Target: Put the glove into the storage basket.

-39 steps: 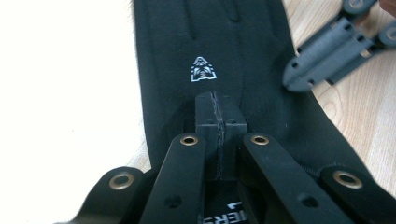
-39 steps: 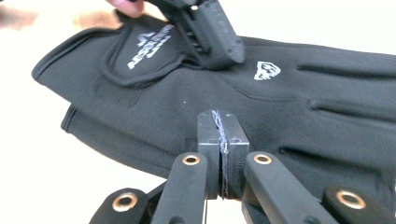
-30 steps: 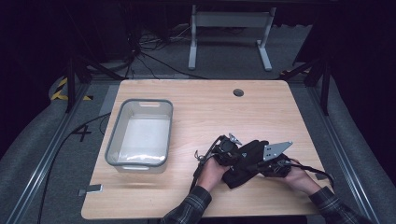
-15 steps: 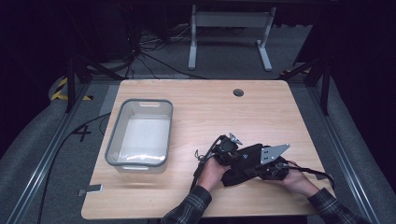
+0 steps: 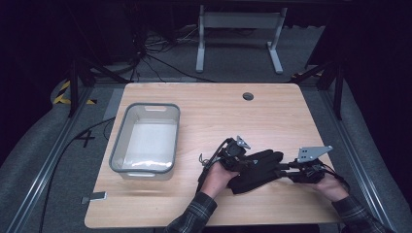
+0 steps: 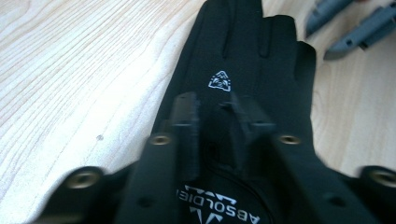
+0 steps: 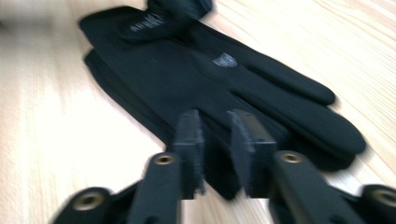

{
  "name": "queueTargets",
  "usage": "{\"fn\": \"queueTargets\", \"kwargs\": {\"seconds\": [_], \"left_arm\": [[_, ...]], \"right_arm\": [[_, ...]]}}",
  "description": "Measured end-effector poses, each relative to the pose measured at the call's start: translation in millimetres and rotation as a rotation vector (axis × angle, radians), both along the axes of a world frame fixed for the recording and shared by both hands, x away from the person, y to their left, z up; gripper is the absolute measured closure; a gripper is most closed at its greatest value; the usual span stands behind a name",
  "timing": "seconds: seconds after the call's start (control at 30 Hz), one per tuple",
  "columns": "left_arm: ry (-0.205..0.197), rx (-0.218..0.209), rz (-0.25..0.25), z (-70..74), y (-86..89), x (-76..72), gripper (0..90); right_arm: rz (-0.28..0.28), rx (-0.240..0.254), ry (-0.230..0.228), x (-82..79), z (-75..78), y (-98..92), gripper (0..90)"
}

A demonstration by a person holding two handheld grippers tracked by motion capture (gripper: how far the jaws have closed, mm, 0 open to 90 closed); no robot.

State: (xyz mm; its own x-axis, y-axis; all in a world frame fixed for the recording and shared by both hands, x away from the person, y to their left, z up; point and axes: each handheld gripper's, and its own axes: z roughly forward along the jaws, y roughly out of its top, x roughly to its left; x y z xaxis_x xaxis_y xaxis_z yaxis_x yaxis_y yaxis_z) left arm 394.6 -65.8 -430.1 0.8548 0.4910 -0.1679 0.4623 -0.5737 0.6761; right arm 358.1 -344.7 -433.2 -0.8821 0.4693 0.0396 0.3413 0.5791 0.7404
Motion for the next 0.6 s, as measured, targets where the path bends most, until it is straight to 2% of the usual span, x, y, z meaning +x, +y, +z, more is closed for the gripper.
{"fn": "queueTargets", "kwargs": {"seconds": [0.07,0.1,0.17,0.27,0.37,0.47,0.6], "left_arm": [[-0.023,0.009,-0.012,1.2,0.7,-1.7,57.3],[-0.024,0.009,-0.019,1.4,1.4,-2.2,51.7],[-0.018,0.007,-0.034,0.4,1.1,-3.1,41.9],[-0.025,0.05,-0.073,-2.8,-2.4,-4.6,30.0],[-0.041,0.073,-0.101,-3.8,-7.6,-6.7,22.3],[-0.05,0.071,-0.119,-4.2,-10.5,-7.4,18.2],[-0.054,0.086,-0.144,-9.2,-17.1,-6.0,15.1]], "right_arm": [[-0.028,-0.016,0.005,-0.5,-1.2,-7.8,61.3],[-0.048,-0.019,-0.001,-1.5,-2.7,-13.4,56.8],[-0.09,-0.005,0.017,-2.5,-5.3,-24.4,48.9],[-0.133,-0.006,0.032,-4.8,-9.5,-36.6,40.2],[-0.159,-0.024,0.033,-6.9,-15.4,-43.7,33.3],[-0.173,-0.043,0.03,-8.5,-19.9,-46.6,30.4],[-0.193,-0.076,0.016,-8.0,-26.4,-48.7,20.6]]}}
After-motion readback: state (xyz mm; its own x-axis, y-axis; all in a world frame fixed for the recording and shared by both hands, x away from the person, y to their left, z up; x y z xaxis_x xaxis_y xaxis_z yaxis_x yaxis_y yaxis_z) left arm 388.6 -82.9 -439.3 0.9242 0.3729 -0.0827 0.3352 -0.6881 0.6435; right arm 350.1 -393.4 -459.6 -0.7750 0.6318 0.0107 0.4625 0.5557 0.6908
